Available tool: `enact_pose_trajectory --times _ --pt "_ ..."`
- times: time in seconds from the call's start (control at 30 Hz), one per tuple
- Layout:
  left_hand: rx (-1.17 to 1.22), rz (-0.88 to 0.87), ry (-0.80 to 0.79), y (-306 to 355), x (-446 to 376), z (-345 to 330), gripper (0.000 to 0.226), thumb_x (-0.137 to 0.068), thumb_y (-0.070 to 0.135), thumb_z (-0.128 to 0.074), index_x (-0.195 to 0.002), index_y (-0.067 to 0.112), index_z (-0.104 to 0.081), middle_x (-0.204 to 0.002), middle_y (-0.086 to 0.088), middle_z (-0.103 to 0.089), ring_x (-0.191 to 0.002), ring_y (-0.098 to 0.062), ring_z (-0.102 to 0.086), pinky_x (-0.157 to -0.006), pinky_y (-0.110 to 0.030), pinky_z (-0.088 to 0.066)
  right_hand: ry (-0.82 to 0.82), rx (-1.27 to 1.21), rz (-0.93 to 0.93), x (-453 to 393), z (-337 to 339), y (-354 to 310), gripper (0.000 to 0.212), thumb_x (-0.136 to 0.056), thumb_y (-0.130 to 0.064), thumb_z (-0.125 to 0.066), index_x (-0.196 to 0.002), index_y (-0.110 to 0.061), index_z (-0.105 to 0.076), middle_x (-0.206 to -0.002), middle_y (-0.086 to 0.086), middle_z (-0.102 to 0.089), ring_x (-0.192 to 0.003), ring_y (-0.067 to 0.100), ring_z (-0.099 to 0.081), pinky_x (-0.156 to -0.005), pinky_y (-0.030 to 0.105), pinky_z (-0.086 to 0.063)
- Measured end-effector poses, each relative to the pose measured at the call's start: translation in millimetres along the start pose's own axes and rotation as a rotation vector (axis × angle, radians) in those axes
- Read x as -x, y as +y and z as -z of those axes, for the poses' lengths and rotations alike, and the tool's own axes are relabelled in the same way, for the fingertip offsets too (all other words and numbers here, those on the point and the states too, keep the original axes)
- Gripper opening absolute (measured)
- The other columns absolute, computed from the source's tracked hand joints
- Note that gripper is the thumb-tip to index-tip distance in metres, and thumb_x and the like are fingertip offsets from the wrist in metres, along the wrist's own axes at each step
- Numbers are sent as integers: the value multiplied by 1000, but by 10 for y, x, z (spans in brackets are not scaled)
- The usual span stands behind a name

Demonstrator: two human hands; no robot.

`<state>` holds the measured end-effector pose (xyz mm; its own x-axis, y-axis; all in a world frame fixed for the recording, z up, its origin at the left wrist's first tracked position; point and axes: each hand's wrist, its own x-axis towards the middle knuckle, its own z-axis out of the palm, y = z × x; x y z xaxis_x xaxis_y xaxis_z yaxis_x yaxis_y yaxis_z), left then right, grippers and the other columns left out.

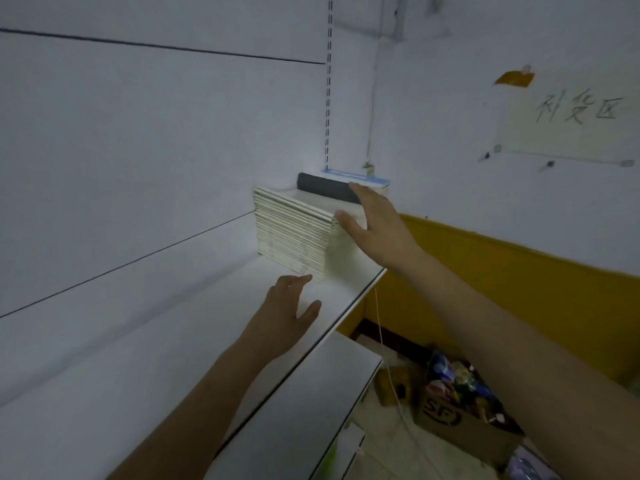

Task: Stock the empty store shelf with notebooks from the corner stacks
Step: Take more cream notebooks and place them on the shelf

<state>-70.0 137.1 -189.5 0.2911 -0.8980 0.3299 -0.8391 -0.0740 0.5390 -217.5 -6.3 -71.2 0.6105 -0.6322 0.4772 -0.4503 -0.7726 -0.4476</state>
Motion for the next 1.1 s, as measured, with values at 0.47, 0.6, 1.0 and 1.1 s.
enact_pose_trajectory --times 0.47,0.6,1.0,1.1 --pt "1585 527 360 -136 -848 668 47 -100 43 -41 -130 11 -58 -122 -15 -67 -111 -32 -65 -95 -44 -50 199 -60 643 -196 -1220 -121 40 -97 -34 -51 -125 -7 -64 -130 5 -62 -121 16 -55 -110 32 -36" --pt "1540 683 457 -279 -633 722 42 -91 15 -51 -132 7 -56 -124 -19 -65 -113 -40 -62 -94 -52 -49 112 3 767 -169 -1117 -140 53 -96 -46 -51 -131 -8 -58 -143 7 -50 -136 21 -42 -115 42 -28" --pt "1445 858 538 -115 -390 383 39 -89 19 -56 -127 9 -60 -116 -17 -70 -109 -38 -65 -90 -50 -51 121 -38 200 -740 -967 258 31 -100 -25 -50 -121 -7 -65 -109 8 -72 -93 22 -70 -80 30 -53" --pt "1450 842 587 -108 -387 367 38 -92 22 -55 -127 9 -59 -116 -16 -70 -110 -38 -64 -98 -53 -47 210 -86 268 -682 -869 180 39 -100 -32 -42 -117 -8 -67 -99 6 -74 -82 19 -72 -71 28 -55"
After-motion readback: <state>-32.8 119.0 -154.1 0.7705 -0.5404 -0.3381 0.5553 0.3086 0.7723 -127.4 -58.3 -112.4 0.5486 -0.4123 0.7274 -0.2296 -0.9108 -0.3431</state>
